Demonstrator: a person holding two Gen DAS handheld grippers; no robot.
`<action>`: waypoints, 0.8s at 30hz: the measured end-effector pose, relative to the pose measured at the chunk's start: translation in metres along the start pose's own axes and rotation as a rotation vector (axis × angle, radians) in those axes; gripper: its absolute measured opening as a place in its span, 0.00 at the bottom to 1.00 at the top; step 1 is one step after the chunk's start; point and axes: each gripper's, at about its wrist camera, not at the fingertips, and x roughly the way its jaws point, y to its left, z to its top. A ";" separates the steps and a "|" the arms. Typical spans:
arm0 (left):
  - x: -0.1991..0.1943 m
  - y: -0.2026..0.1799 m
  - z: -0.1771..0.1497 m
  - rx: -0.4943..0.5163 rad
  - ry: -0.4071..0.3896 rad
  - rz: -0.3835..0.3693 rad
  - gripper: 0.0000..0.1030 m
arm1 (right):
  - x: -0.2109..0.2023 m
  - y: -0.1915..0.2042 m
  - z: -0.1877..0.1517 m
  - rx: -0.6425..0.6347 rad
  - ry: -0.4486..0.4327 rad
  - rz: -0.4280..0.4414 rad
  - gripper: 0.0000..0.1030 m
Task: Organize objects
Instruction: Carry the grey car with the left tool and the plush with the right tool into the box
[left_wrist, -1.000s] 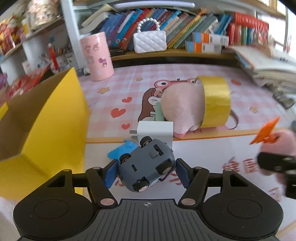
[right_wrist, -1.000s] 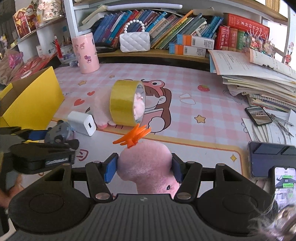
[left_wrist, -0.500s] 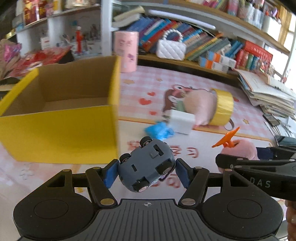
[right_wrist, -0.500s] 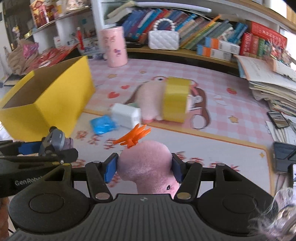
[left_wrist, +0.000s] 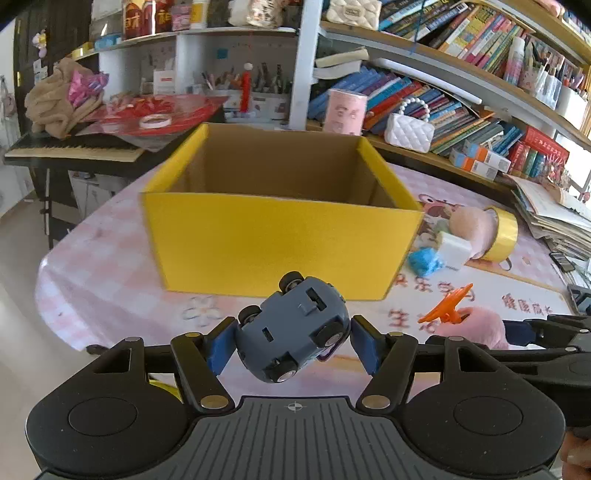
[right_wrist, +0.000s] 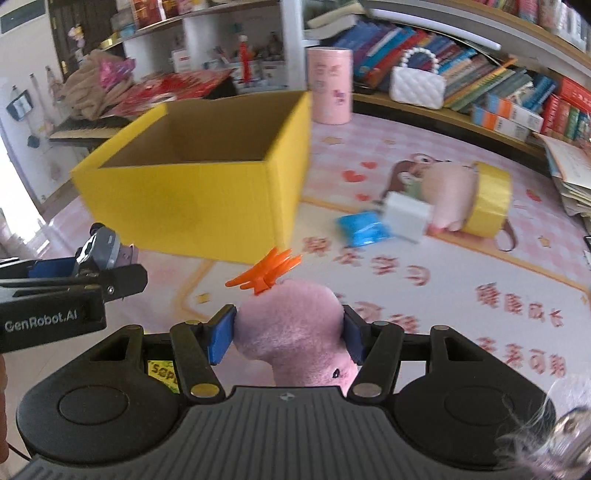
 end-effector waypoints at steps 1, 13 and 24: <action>-0.003 0.006 -0.002 0.002 -0.001 -0.001 0.64 | -0.001 0.008 -0.002 0.000 -0.002 0.003 0.56; -0.032 0.057 -0.017 0.033 -0.030 -0.021 0.64 | -0.011 0.072 -0.023 0.041 -0.017 -0.003 0.56; -0.035 0.074 -0.011 0.023 -0.070 -0.065 0.64 | -0.020 0.092 -0.016 0.016 -0.046 -0.040 0.56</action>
